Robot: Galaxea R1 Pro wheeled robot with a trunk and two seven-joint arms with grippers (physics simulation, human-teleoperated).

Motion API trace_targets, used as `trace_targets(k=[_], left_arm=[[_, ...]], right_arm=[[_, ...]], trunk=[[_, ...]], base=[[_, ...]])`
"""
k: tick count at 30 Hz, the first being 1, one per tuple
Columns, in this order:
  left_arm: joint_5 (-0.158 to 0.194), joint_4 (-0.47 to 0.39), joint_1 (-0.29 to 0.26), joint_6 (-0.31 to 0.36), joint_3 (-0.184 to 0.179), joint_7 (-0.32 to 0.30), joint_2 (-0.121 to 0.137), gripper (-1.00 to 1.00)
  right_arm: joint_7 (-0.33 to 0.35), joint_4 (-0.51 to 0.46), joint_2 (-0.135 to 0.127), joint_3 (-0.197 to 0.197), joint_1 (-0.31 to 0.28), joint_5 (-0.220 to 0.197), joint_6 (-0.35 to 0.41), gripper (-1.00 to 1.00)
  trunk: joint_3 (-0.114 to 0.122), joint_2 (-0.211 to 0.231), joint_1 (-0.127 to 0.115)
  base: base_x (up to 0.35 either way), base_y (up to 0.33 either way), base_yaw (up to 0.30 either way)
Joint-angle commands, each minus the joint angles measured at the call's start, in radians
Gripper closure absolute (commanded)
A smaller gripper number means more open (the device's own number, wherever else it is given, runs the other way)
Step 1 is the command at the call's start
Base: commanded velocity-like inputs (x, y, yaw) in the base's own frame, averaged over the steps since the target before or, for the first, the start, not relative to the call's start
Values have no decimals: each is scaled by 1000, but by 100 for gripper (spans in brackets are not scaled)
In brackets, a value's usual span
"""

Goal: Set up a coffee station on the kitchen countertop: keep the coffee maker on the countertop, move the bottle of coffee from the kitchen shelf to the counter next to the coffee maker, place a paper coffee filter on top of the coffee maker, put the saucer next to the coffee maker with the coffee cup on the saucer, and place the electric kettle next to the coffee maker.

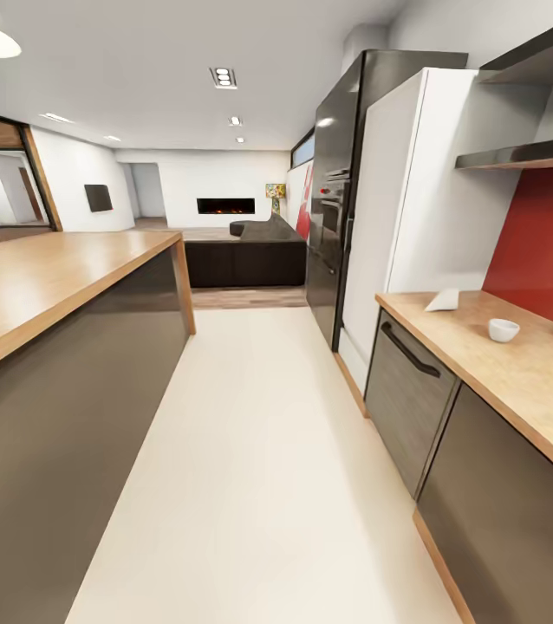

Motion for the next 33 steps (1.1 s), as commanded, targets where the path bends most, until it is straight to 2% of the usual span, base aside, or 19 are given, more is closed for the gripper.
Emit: trace_targets(k=[1,33], left_arm=[[0,1,-1,-3,2,0,0,-100],[0,1,-1,-3,2,0,0,-100]], right_arm=[[0,-1,0,0,0,1,-1,-100],[4,-3,0,-2,0,-2,-1,-100]], trunk=[[-1,0,1],[-1,0,1]], base=[[337,0,0],[337,0,0]])
